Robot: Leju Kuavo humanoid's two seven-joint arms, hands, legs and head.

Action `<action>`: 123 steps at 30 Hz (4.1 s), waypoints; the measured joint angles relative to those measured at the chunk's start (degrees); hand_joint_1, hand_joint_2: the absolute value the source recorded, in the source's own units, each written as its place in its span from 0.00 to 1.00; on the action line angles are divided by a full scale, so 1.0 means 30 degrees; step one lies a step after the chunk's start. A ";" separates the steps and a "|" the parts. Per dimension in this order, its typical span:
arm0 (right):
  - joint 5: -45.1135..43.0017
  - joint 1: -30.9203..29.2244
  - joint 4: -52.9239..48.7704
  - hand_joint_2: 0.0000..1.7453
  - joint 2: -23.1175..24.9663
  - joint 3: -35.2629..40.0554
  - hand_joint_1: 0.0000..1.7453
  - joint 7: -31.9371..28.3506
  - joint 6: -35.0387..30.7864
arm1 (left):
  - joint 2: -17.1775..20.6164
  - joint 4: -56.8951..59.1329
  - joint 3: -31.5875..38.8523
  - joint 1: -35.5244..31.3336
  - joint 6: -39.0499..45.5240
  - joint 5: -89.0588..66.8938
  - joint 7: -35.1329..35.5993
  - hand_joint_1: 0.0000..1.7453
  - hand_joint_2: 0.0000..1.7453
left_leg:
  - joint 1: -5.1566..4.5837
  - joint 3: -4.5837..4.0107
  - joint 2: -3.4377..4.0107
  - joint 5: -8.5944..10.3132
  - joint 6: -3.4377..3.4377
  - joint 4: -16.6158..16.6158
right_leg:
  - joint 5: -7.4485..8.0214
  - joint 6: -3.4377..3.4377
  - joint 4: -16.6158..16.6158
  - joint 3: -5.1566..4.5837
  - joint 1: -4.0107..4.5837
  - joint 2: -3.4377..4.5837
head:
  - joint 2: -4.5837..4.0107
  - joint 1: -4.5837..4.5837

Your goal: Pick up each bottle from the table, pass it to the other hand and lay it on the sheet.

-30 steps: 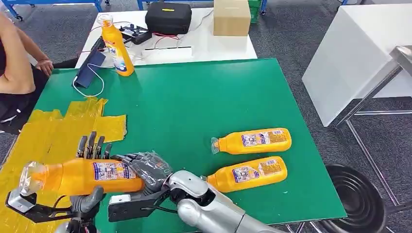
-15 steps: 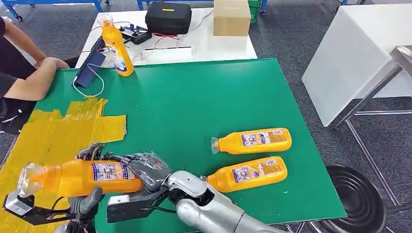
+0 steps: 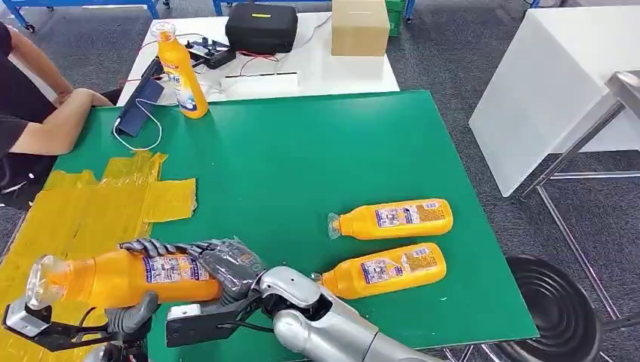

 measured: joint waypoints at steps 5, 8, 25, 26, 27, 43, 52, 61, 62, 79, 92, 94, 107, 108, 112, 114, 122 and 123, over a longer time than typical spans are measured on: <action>0.0022 0.0036 -0.0007 1.00 -0.0021 -0.0029 0.00 -0.0051 -0.0094 | 0.0000 -0.0043 0.0029 0.0029 0.0014 -0.0289 -0.0217 1.00 1.00 | 0.0000 -0.0001 0.0000 0.0000 0.0000 0.0000 | 0.0000 0.0000 0.0000 0.0000 0.0000 0.0000 | 0.0000 0.0000; 0.0110 0.0139 -0.0029 1.00 -0.0102 -0.0102 0.00 -0.0051 -0.0518 | -0.0007 -0.0307 0.0066 0.0022 0.0570 -0.1278 -0.0686 1.00 1.00 | 0.0000 0.0000 -0.0002 0.0000 0.0000 0.0000 | 0.0000 0.0000 0.0000 0.0004 0.0000 -0.0001 | 0.0007 0.0000; -0.0497 0.3822 -1.0726 1.00 -0.7456 -0.5568 0.00 -0.0802 -0.2440 | 0.1392 -0.0085 0.3665 -0.0007 2.3508 -2.9733 -0.0157 1.00 1.00 | -0.0010 -0.0012 -0.0011 -0.0008 0.0007 0.0004 | 0.0001 0.0006 -0.0010 0.0004 -0.0017 -0.0018 | 0.0000 0.0000; -0.0796 0.4021 -1.1193 1.00 -0.8002 -0.5998 0.00 -0.0926 -0.2287 | 0.1597 0.0367 0.3789 0.0049 2.4118 -3.1028 0.0337 1.00 1.00 | -0.0010 -0.0016 -0.0012 -0.0010 0.0007 0.0004 | 0.0001 0.0006 -0.0010 0.0002 -0.0018 -0.0016 | 0.0000 0.0000; -0.0992 0.4196 -1.1601 1.00 -0.8512 -0.6428 0.00 -0.1035 -0.2156 | 0.1771 0.0833 0.3898 0.0090 2.4467 -3.1775 0.0598 1.00 1.00 | -0.0010 -0.0021 -0.0012 -0.0011 0.0008 0.0003 | 0.0001 0.0006 -0.0011 -0.0002 -0.0017 -0.0014 | 0.0000 0.0000; -0.5326 0.5344 -1.5751 1.00 -1.6151 -1.0949 0.00 -0.1028 0.2600 | 0.3978 0.5908 0.2893 -0.0815 2.3321 -3.4913 0.3286 1.00 1.00 | -0.0060 0.0009 -0.0031 -0.0021 0.0033 0.0004 | 0.0002 0.0012 -0.0018 0.0046 -0.0075 -0.0048 | 0.0007 -0.0007; -0.5129 0.5573 -1.6305 1.00 -1.6954 -1.1409 0.00 -0.0983 0.2725 | 0.4299 0.6317 0.2477 -0.1076 2.3226 -3.4840 0.3330 0.77 1.00 | -0.0057 0.0029 -0.0029 0.0001 0.0052 -0.0001 | 0.0005 0.0012 -0.0015 0.0088 -0.0069 -0.0049 | 0.0000 -0.0015; -0.3585 0.5231 -1.5534 1.00 -1.7390 -1.0813 0.00 0.0444 0.3818 | 0.4859 0.7242 0.1595 -0.2078 2.1244 -3.3338 0.3257 0.00 1.00 | -0.0063 0.0060 -0.0170 0.0043 0.0108 -0.0006 | 0.0000 0.0019 -0.0017 0.0175 -0.0079 -0.0193 | 0.0000 -0.0015; -0.3447 0.5257 -1.5345 1.00 -1.7492 -1.0667 0.00 0.0510 0.3825 | 0.4925 0.7321 0.1537 -0.2126 2.1085 -3.3013 0.3163 0.00 1.00 | -0.0066 0.0060 -0.0176 0.0048 0.0114 -0.0006 | 0.0002 0.0021 -0.0017 0.0176 -0.0082 -0.0197 | 0.0000 -0.0015; -0.1683 0.4841 -1.1635 1.00 -1.6560 -0.7715 0.00 0.1260 0.3701 | 0.5107 0.6994 0.1166 -0.2292 1.9154 -2.7940 0.0583 0.00 1.00 | -0.0067 0.0019 -0.0153 0.0078 0.0105 -0.0005 | 0.0026 0.0044 -0.0008 0.0109 -0.0080 -0.0190 | 0.0000 -0.0007; -0.1676 0.4646 -1.1147 1.00 -1.7267 -0.6958 0.00 0.1836 0.3905 | 0.5129 0.6666 0.1399 -0.1657 1.8724 -2.6381 -0.0488 0.00 1.00 | -0.0069 -0.0019 -0.0138 0.0072 0.0111 -0.0005 | 0.0026 0.0044 -0.0011 0.0059 -0.0082 -0.0181 | 0.0000 -0.0007; -0.1675 0.4647 -1.1118 1.00 -1.7332 -0.6922 0.00 0.1843 0.3905 | 0.5129 0.6666 0.1399 -0.1629 1.8709 -2.6374 -0.0503 0.00 1.00 | -0.0069 -0.0018 -0.0139 0.0072 0.0111 -0.0005 | 0.0026 0.0044 -0.0011 0.0060 -0.0082 -0.0182 | 0.0000 -0.0007; -0.2076 0.5429 -1.1883 1.00 -1.9381 -0.6972 0.00 0.2594 0.4459 | 0.5129 0.6411 0.1909 -0.1205 1.8659 -2.5674 -0.1035 0.00 1.00 | -0.0084 -0.0029 -0.0140 0.0061 0.0115 -0.0002 | 0.0024 0.0046 -0.0012 0.0047 -0.0089 -0.0182 | 0.0000 -0.0007; -0.2069 0.5594 -1.2006 1.00 -1.9619 -0.6980 0.00 0.2695 0.4596 | 0.5129 0.6404 0.1953 -0.1180 1.8659 -2.5631 -0.1078 0.00 1.00 | -0.0085 -0.0030 -0.0139 0.0058 0.0114 -0.0002 | 0.0024 0.0046 -0.0013 0.0043 -0.0089 -0.0182 | 0.0000 -0.0007; -0.1604 0.6071 -1.2044 1.00 -1.9955 -0.6944 0.00 0.3067 0.5360 | 0.5107 0.6404 0.1967 -0.1200 1.8557 -2.5602 -0.1195 0.00 1.00 | -0.0085 -0.0029 -0.0126 0.0056 0.0114 -0.0002 | 0.0024 0.0046 -0.0016 0.0030 -0.0090 -0.0170 | 0.0007 -0.0007; -0.1086 0.6198 -1.1862 1.00 -1.9919 -0.6755 0.00 0.3292 0.5755 | 0.5093 0.6426 0.1887 -0.1349 1.8513 -2.5566 -0.1202 0.00 1.00 | -0.0085 -0.0030 -0.0127 0.0057 0.0113 -0.0003 | 0.0024 0.0045 -0.0016 0.0030 -0.0089 -0.0170 | 0.0000 -0.0007; -0.0656 0.6051 -1.1183 1.00 -1.9773 -0.6251 0.00 0.3518 0.5981 | 0.5071 0.6732 0.1487 -0.1833 1.8557 -2.5354 -0.1173 0.00 1.00 | -0.0083 -0.0001 -0.0104 0.0058 0.0112 -0.0002 | 0.0025 0.0045 -0.0015 0.0042 -0.0071 -0.0149 | 0.0000 0.0000; -0.0648 0.6000 -1.1147 1.00 -1.9773 -0.6214 0.00 0.3585 0.6077 | 0.5071 0.6754 0.1435 -0.1863 1.8557 -2.5332 -0.1173 0.00 1.00 | -0.0083 0.0000 -0.0103 0.0058 0.0112 -0.0002 | 0.0025 0.0045 -0.0015 0.0042 -0.0071 -0.0149 | 0.0000 -0.0015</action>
